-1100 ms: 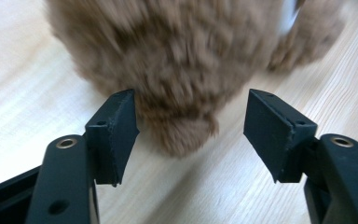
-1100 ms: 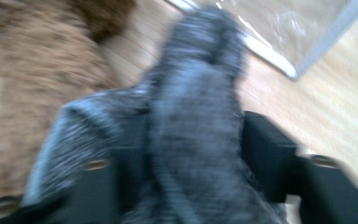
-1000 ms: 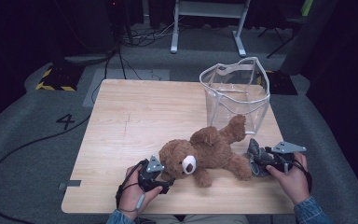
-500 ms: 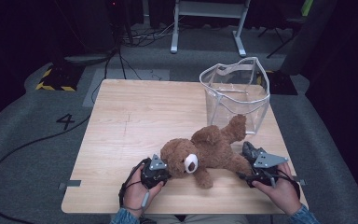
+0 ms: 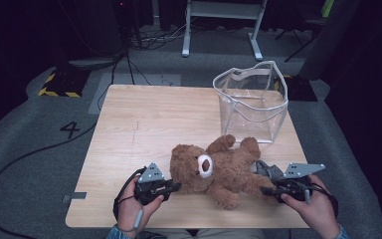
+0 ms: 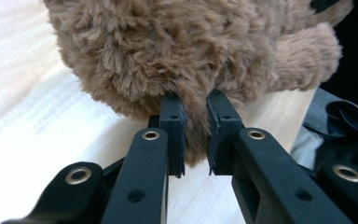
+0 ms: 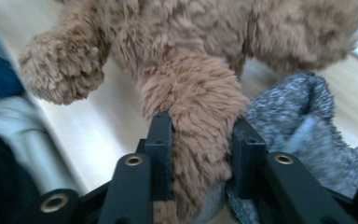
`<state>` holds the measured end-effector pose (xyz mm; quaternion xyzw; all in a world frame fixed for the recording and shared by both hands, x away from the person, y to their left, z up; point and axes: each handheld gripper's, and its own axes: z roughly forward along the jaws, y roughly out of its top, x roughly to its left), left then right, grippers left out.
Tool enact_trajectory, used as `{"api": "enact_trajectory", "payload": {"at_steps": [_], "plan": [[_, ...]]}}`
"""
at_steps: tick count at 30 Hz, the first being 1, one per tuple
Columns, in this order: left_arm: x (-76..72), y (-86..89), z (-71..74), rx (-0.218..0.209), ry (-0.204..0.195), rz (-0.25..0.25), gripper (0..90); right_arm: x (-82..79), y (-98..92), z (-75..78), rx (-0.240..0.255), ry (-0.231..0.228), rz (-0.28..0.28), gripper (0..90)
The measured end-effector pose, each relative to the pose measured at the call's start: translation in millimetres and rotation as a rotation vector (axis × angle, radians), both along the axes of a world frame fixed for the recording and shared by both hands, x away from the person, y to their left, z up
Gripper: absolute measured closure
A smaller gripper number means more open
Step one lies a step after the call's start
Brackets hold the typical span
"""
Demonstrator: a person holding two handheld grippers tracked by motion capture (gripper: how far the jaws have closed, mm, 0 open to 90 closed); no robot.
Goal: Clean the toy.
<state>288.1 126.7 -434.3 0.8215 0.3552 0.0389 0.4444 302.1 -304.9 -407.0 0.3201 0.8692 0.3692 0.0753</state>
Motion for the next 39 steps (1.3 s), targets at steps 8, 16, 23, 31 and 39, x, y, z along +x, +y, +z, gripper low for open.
{"api": "enact_trajectory", "payload": {"at_steps": [8,16,23,31,39], "plan": [[16.3,1.9,-30.6,0.088,0.071,0.051,78.4,15.7,-19.9,-5.9,0.149,-0.156,-0.039,35.8],[13.5,-0.1,-25.9,0.096,0.058,0.043,78.9,29.7,-34.9,-46.8,-0.090,-0.108,-0.083,27.9],[8.9,-3.3,-20.1,0.086,0.041,0.030,79.2,29.6,-30.0,-61.2,-0.184,-0.068,-0.036,74.1],[4.9,-6.2,-12.1,0.067,-0.002,0.009,79.3,14.6,-26.2,13.3,-0.057,-0.258,-0.039,83.9],[3.1,-6.3,-10.2,0.062,-0.013,-0.002,79.5,12.4,14.8,38.8,-0.073,-0.296,0.068,79.5]]}}
